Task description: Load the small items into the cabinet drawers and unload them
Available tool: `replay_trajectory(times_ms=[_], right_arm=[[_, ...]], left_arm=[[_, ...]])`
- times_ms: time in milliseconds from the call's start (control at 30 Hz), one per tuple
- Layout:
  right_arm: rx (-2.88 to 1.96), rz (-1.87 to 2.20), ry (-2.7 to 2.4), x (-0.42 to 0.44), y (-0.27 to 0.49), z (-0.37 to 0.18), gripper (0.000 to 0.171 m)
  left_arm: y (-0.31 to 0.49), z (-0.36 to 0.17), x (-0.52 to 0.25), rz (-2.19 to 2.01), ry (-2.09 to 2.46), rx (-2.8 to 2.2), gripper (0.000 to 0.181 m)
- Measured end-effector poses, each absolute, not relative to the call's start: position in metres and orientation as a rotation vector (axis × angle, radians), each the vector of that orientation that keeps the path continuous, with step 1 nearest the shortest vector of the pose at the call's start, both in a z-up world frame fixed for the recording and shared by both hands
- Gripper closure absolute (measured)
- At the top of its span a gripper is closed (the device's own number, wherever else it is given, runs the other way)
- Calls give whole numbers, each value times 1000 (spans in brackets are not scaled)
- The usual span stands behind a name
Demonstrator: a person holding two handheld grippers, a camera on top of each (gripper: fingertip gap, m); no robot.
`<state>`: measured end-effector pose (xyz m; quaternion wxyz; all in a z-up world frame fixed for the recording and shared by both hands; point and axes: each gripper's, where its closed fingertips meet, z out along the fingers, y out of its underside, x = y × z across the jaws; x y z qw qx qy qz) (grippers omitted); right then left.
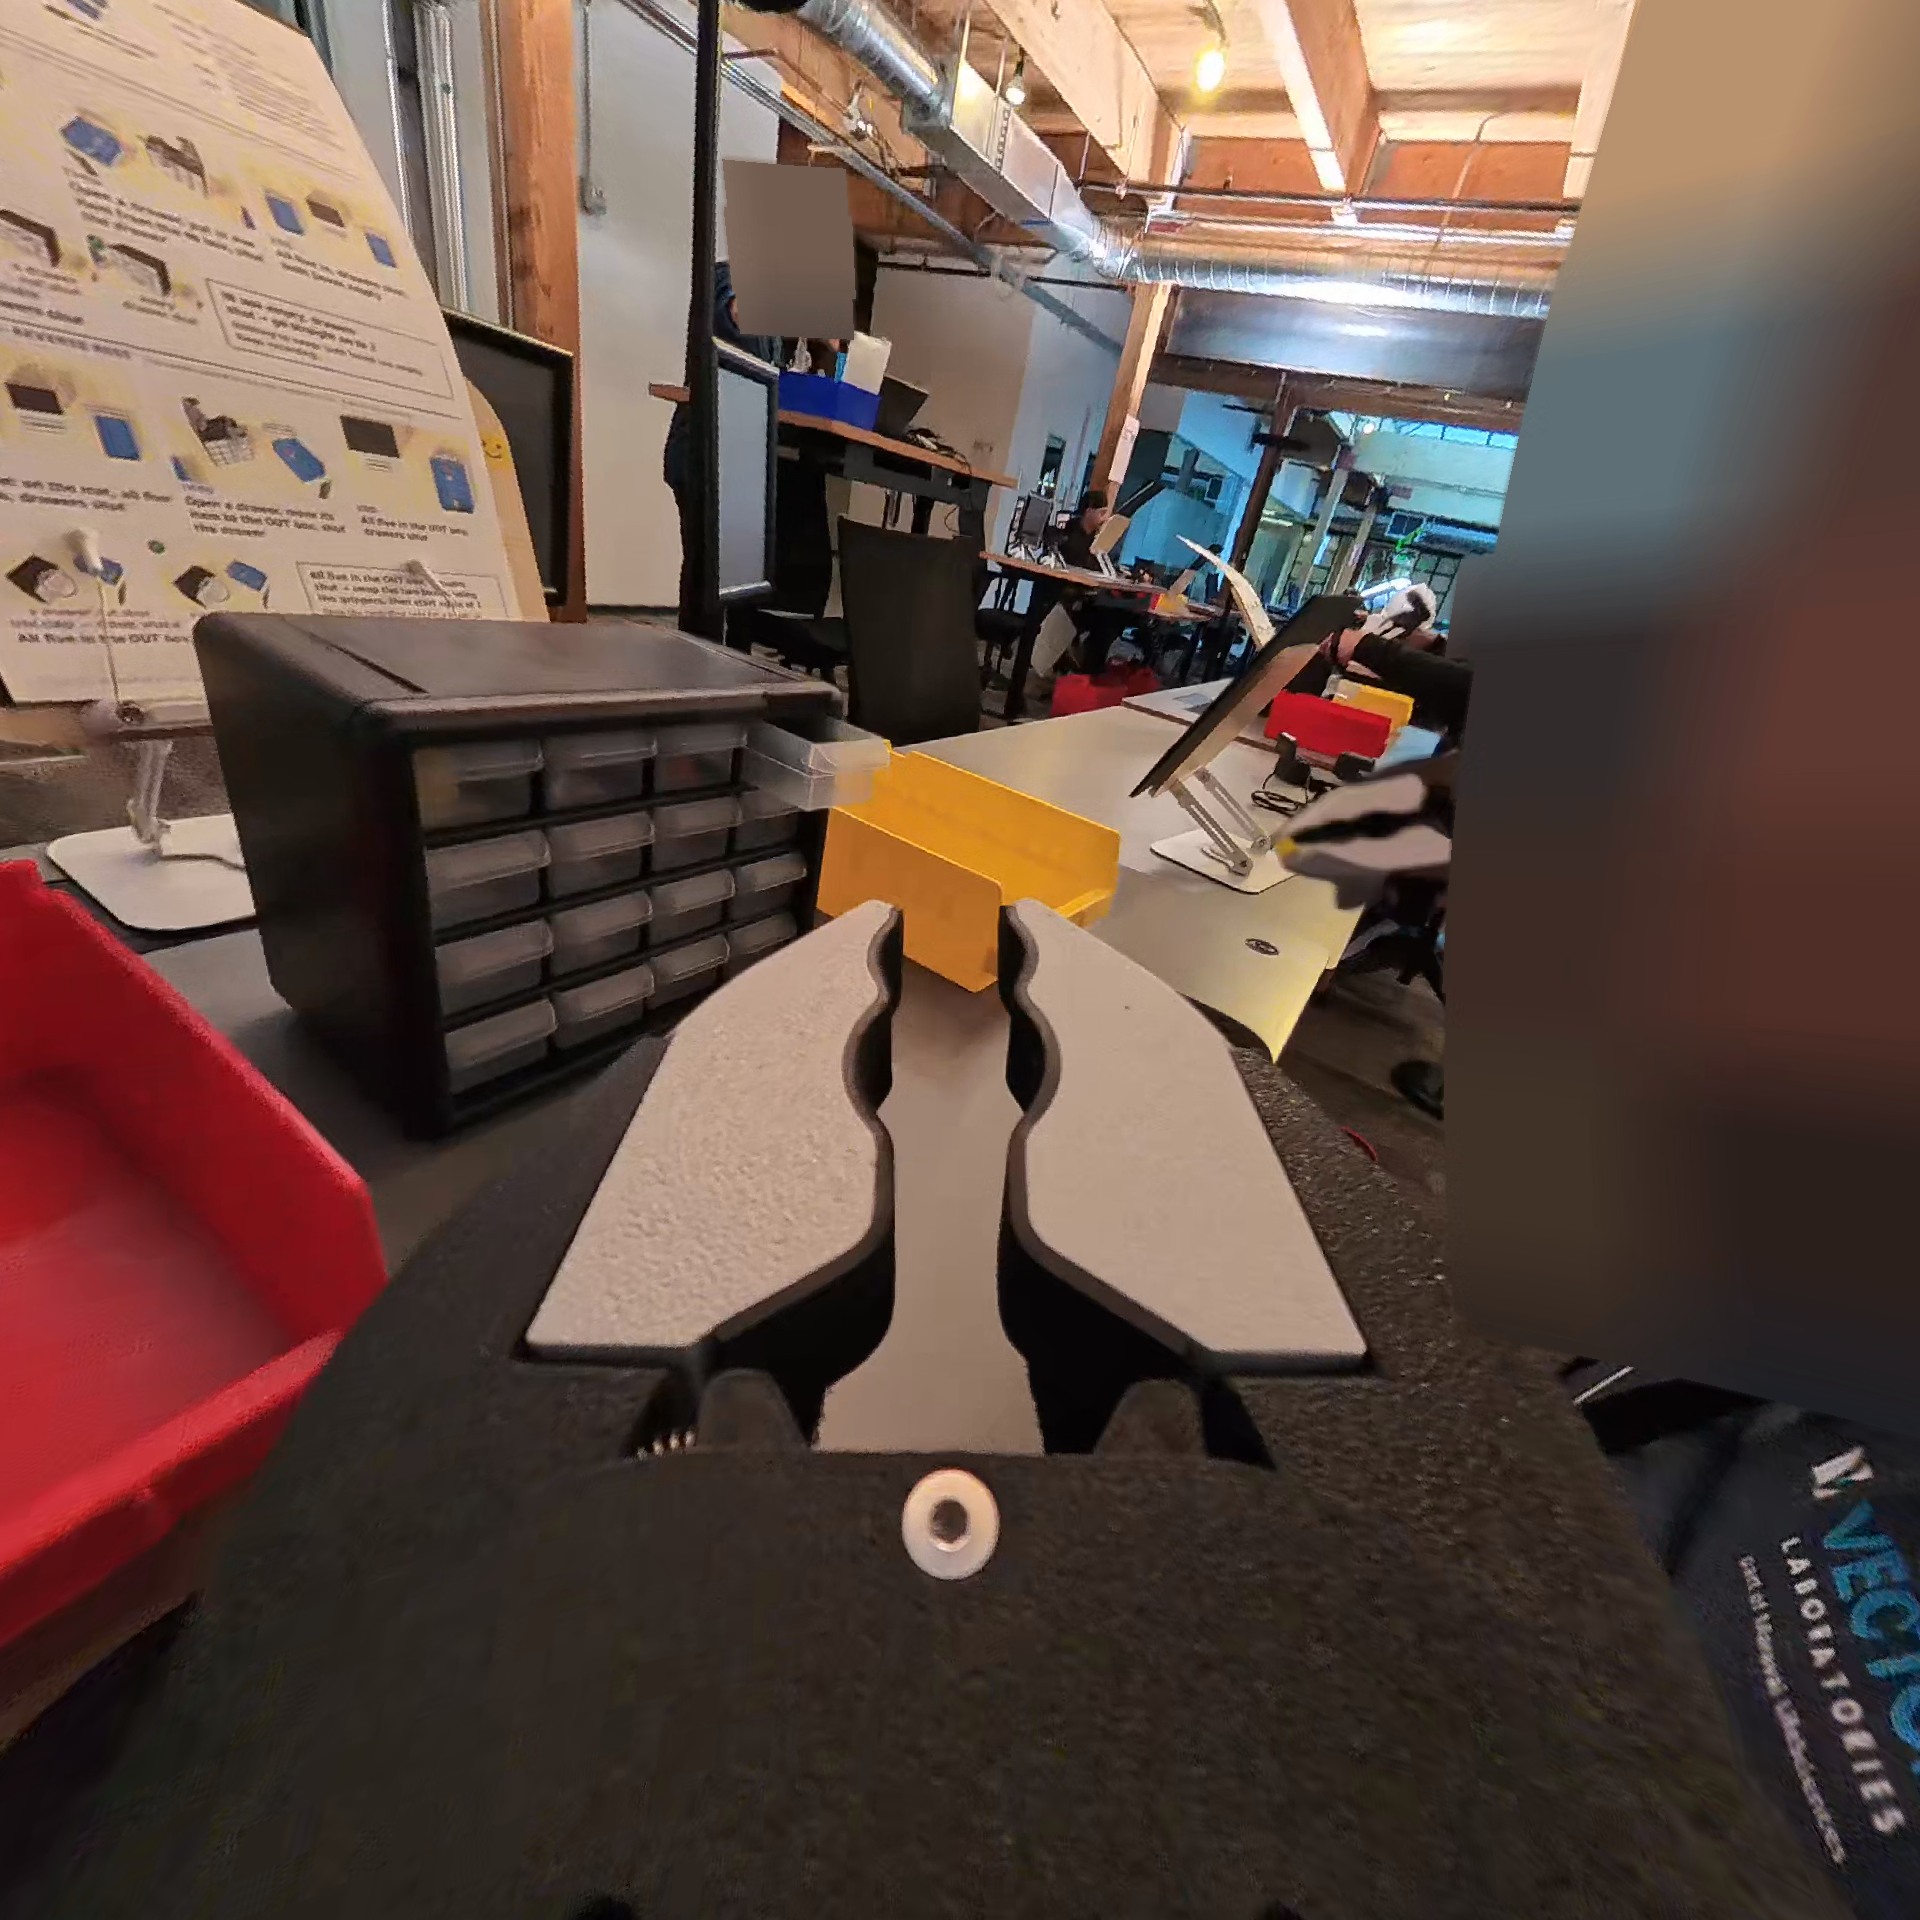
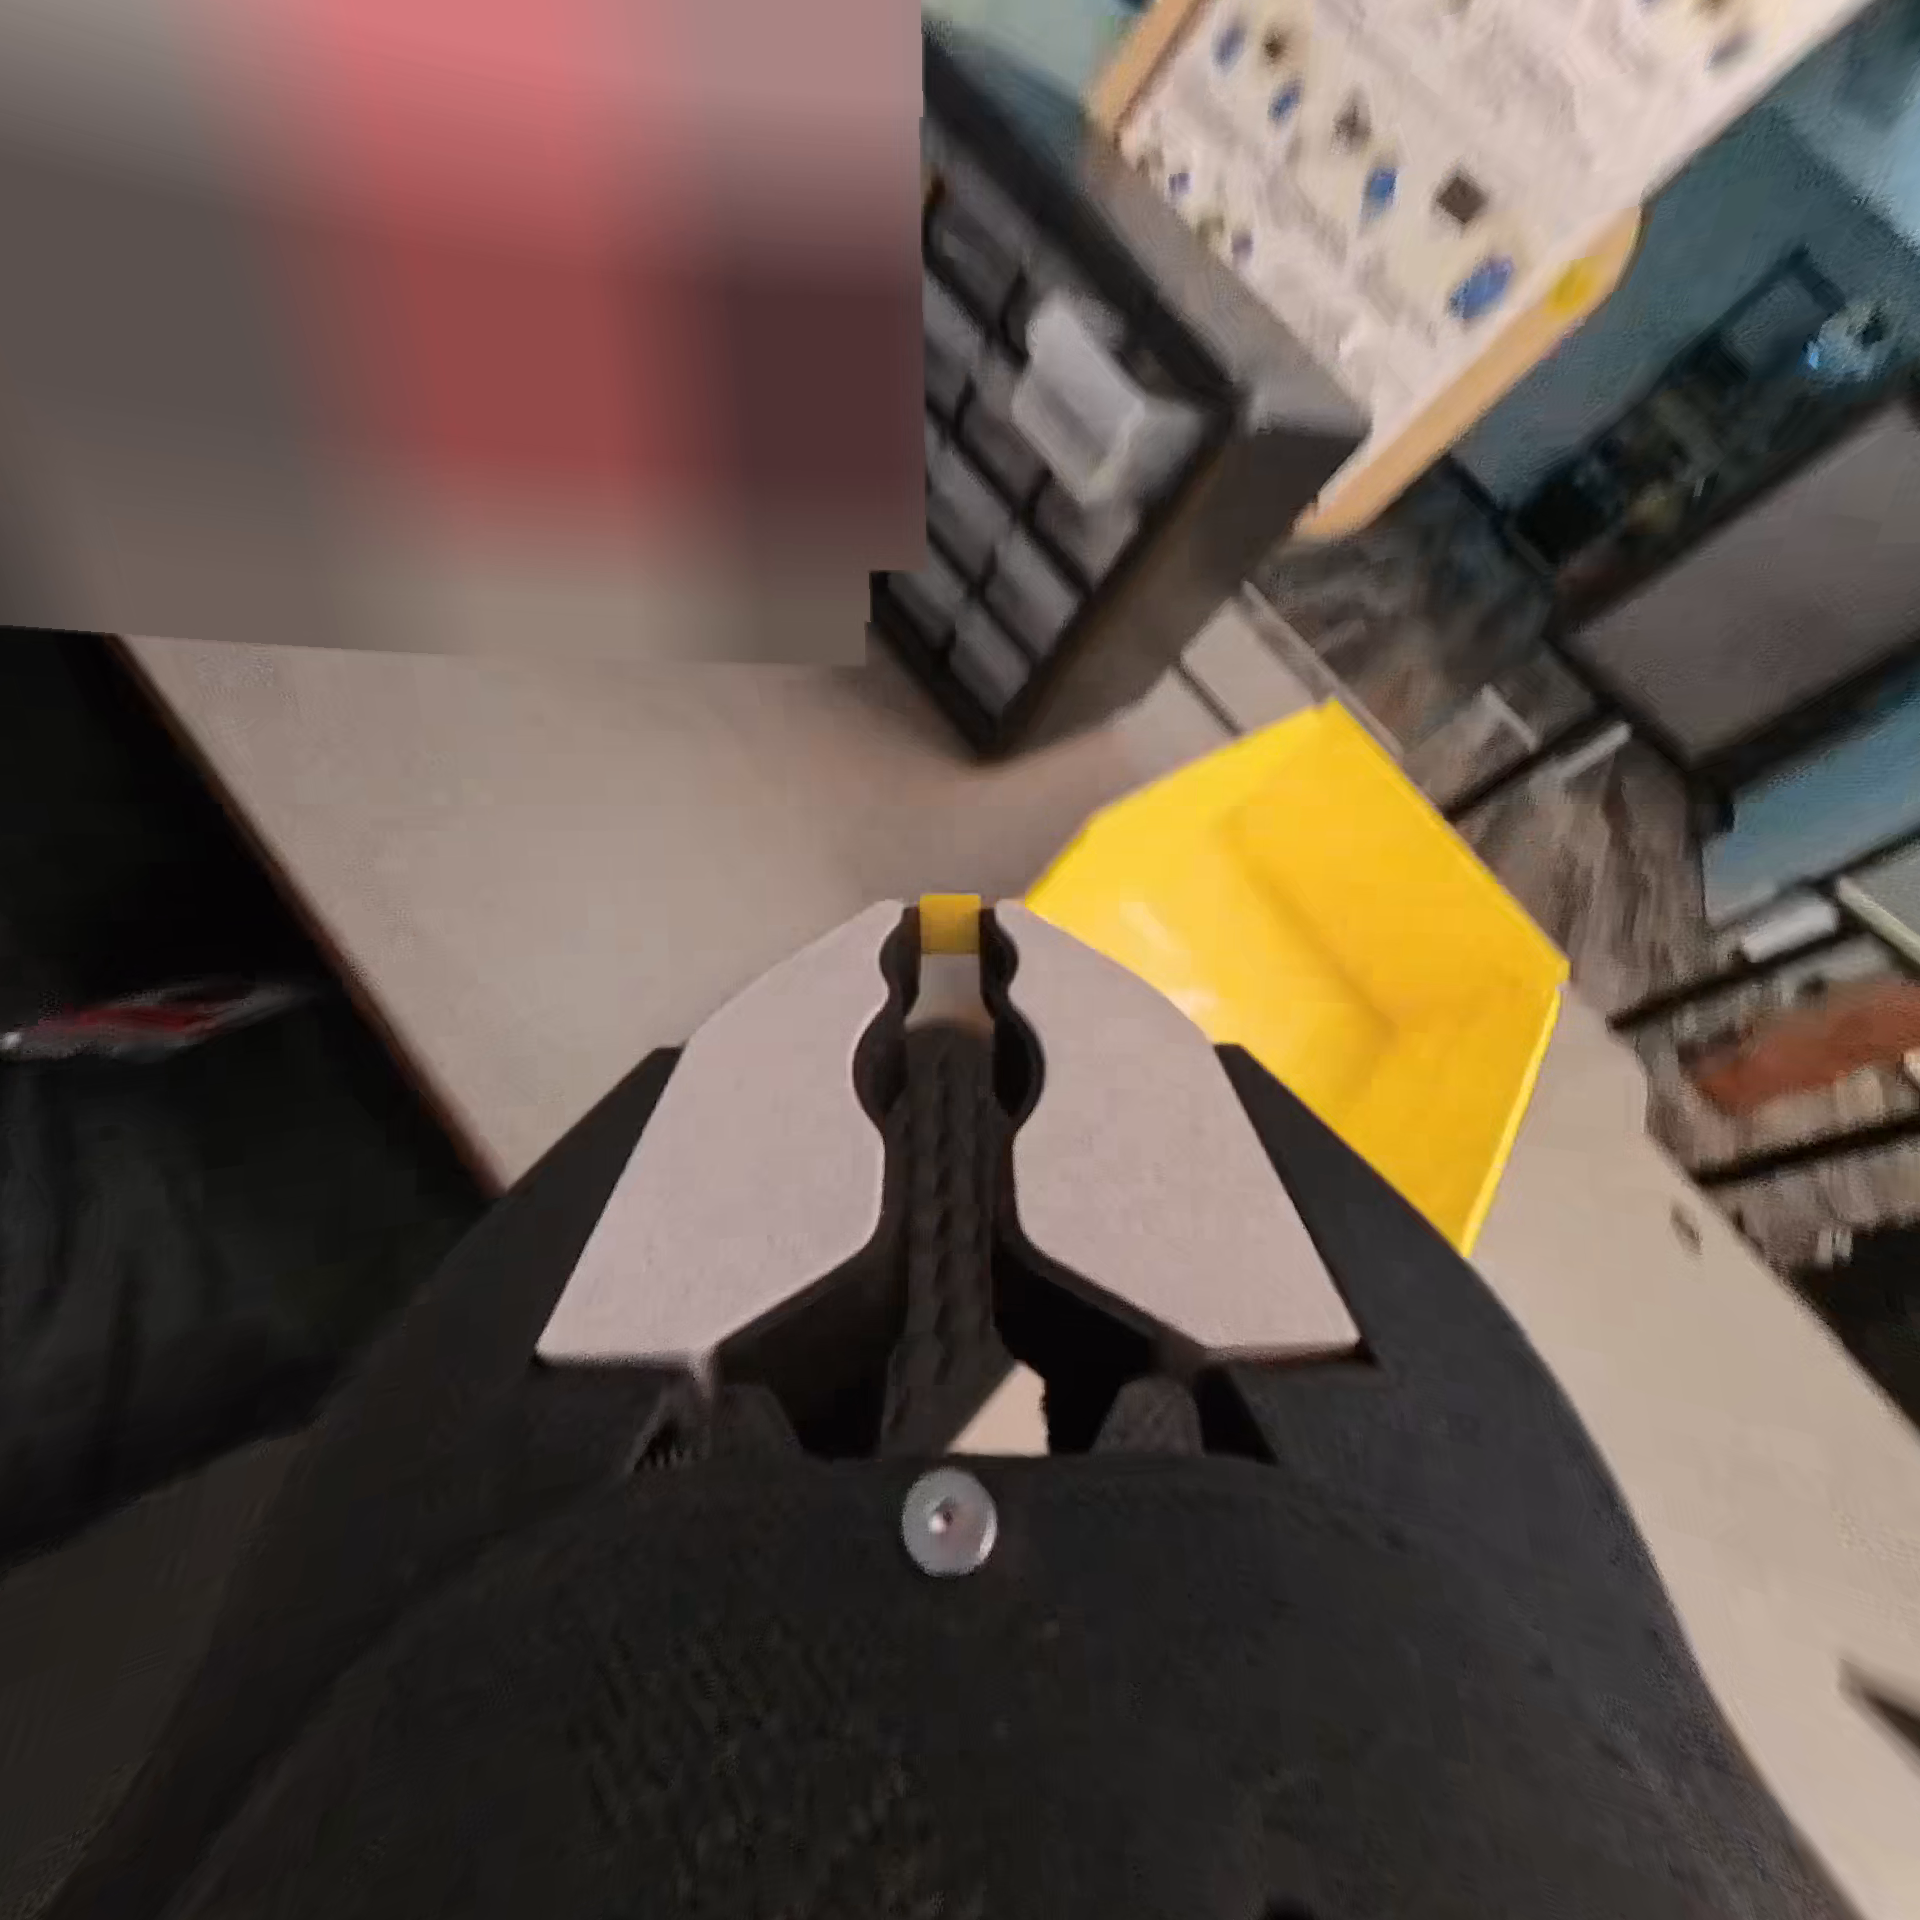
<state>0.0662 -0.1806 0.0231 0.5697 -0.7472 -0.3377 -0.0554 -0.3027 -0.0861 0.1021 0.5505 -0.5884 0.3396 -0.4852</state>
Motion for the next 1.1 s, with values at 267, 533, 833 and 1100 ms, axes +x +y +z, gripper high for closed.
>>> replay_trajectory(times_ms=[267,533,833,1100], right_arm=[[-1624,-79,-1187,-6,-28,78,159],[-1949,-51,-1513,-17,66,67,159],[-2041,-150,-1712,-14,79,41,159],[-2025,-152,-1737,-12,84,34,158]], left_arm=[[-95,71,-323,-1197,797,-1469,165],[-90,52,-343,-1200,755,-1495,167],[-86,46,-356,-1188,764,-1524,167],[-86,43,-366,-1175,732,-1540,167]])
